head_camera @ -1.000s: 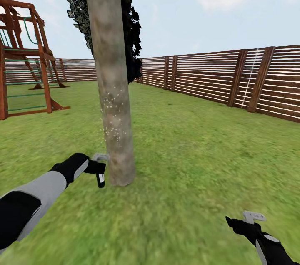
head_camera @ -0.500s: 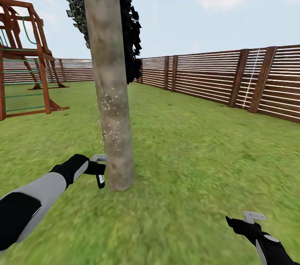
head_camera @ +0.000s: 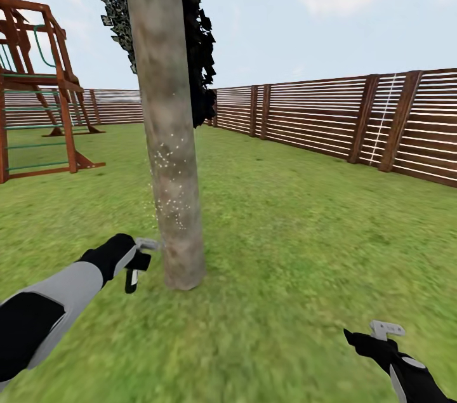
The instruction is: In the garden, pick up the pesticide atomizer on the floor and spray pesticide onto both trees until each tree trunk is fully covered.
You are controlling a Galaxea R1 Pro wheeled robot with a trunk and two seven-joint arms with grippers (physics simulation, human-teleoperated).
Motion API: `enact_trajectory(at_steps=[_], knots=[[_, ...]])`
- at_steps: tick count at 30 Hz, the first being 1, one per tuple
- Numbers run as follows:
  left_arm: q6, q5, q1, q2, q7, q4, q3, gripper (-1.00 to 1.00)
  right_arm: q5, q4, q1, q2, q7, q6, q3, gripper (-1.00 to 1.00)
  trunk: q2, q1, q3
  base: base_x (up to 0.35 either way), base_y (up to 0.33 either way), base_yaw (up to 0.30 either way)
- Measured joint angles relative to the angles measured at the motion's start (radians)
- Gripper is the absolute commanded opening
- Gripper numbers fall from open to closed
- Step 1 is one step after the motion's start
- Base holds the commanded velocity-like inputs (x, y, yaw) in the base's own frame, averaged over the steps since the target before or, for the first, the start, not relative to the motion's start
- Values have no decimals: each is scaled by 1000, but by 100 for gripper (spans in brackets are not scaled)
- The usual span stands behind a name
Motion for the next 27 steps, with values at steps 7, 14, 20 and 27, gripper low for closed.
enact_trajectory(at_steps=[7, 14, 20, 27], knots=[[-101, 5, 0, -3, 8, 0, 4, -100, 0, 0, 0, 0, 0, 0, 0, 100, 0, 0, 0, 0, 0, 0], [-173, 100, 49, -16, 8, 5, 2, -100, 0, 0, 0, 0, -1, 0, 0, 100, 0, 0, 0, 0, 0, 212], [-190, 102, 55, -41, 6, 2, 3, -100, 0, 0, 0, 0, -1, 0, 0, 100, 0, 0, 0, 0, 0, 130], [-192, 100, 55, -90, 7, -4, 2, -100, 0, 0, 0, 0, -2, -2, 0, 100, 0, 0, 0, 111, -193, 3]])
